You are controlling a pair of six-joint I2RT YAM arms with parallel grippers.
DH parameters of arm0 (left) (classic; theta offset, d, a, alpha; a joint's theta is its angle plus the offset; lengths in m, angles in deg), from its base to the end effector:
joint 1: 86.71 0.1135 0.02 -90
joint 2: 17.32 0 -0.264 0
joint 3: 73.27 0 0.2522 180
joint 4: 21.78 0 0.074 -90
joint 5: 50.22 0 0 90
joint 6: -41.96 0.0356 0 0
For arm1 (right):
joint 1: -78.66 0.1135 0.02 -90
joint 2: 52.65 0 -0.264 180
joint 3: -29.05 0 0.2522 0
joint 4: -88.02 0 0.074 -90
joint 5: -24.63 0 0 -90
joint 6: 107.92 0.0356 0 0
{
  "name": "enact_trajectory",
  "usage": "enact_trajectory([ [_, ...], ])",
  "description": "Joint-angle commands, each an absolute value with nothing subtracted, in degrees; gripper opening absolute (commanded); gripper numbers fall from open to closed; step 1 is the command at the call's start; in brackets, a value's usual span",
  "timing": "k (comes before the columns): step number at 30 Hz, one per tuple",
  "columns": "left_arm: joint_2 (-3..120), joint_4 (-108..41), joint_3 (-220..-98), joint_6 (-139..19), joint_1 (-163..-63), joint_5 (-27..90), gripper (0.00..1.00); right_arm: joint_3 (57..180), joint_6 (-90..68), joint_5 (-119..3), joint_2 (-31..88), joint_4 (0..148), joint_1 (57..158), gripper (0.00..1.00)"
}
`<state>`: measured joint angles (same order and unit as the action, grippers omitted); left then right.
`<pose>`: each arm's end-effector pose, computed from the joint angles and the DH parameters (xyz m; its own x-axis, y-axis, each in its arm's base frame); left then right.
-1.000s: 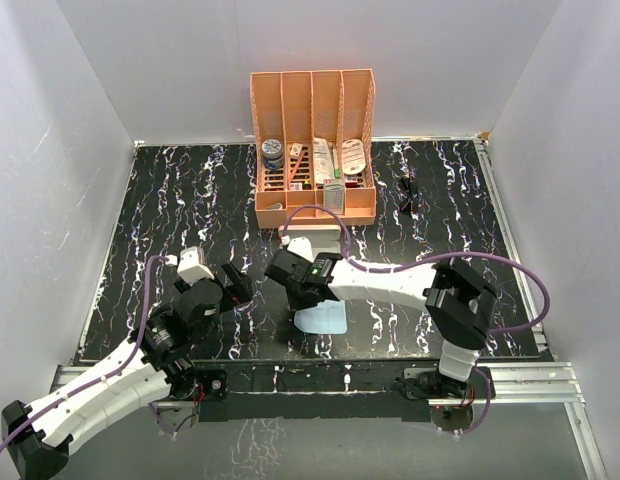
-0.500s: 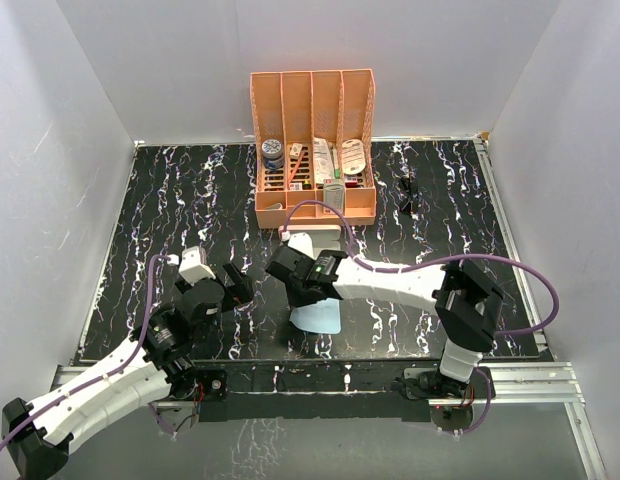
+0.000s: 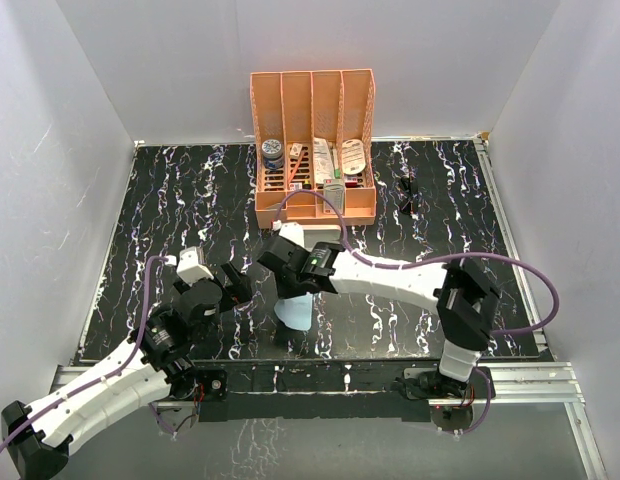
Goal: Organize the sunglasses
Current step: Adjust the glasses cleaning cloth at the center of the board.
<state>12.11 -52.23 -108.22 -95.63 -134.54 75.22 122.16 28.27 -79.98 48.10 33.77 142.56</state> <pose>0.1056 -0.0858 0.2241 -0.3760 -0.4809 -0.7920 -0.0398 0.8624 -0.5047 0.1710 0.3286 0.2437 -0.8580 -0.1641 -0.4867 -0.2854 0.9402 0.1860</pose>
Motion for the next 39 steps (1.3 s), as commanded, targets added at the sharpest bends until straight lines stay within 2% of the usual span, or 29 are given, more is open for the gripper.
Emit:
enact_trajectory([
  [1, 11.7, -52.9, -108.8, -95.5, -134.6, 76.8, 0.99, 121.8, 29.6, -80.7, 40.9, 34.7, 142.6, 0.00],
  [18, 17.4, -47.8, -109.2, -95.8, -134.7, 73.1, 0.99, 93.1, 39.0, -84.7, 19.2, 38.0, 140.3, 0.00],
  [28, 16.7, -48.4, -109.7, -95.3, -134.7, 73.1, 0.99, 86.5, 38.6, -85.7, 19.7, 39.4, 135.2, 0.00],
  [35, 16.8, -48.4, -109.7, -95.0, -134.6, 73.3, 0.99, 86.7, 38.9, -86.5, 22.7, 35.8, 132.6, 0.00],
  [39, 17.4, -47.9, -109.7, -94.8, -134.6, 73.0, 0.99, 87.0, 40.1, -86.4, 23.1, 33.6, 132.5, 0.07],
])
